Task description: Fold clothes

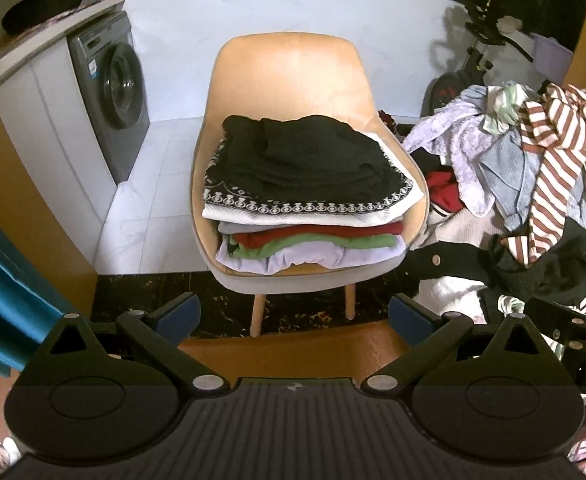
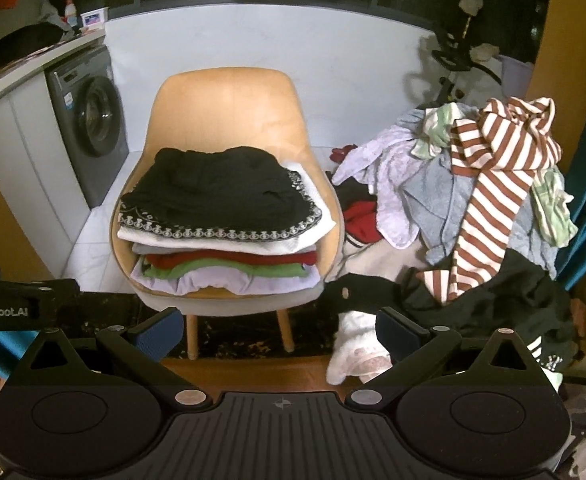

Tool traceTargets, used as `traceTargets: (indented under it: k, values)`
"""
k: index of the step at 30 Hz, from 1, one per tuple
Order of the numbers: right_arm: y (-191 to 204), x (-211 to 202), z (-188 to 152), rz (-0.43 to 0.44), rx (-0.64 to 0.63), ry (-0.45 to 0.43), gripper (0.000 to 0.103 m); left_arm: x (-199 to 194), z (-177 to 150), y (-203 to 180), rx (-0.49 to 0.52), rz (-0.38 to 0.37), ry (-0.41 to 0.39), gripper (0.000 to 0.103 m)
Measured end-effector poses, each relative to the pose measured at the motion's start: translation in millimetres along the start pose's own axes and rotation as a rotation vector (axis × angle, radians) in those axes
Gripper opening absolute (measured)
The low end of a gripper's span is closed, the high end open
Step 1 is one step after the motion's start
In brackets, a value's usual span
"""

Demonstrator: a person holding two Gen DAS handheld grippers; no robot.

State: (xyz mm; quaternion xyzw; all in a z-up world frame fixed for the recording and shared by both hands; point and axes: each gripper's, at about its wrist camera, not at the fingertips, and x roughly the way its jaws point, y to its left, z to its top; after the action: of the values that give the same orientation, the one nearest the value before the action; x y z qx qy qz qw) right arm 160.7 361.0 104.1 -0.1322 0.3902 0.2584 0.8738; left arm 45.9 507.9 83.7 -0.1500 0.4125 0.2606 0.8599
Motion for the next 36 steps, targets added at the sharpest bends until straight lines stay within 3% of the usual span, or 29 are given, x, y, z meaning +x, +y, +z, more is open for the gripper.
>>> traceTargets:
  k: [11,36]
  values:
    - [-18.6,0.2,-2.8,-0.002,-0.008,-0.003,0.102,-5.4,-1.1,-19.8,-0.007,0.03,-0.013,0.102]
    - [-26.8,-1.3,-7.3,-0.02,0.024,-0.003,0.102,-1.0,2.3,-31.3,0.029,0.018,0.009,0.102]
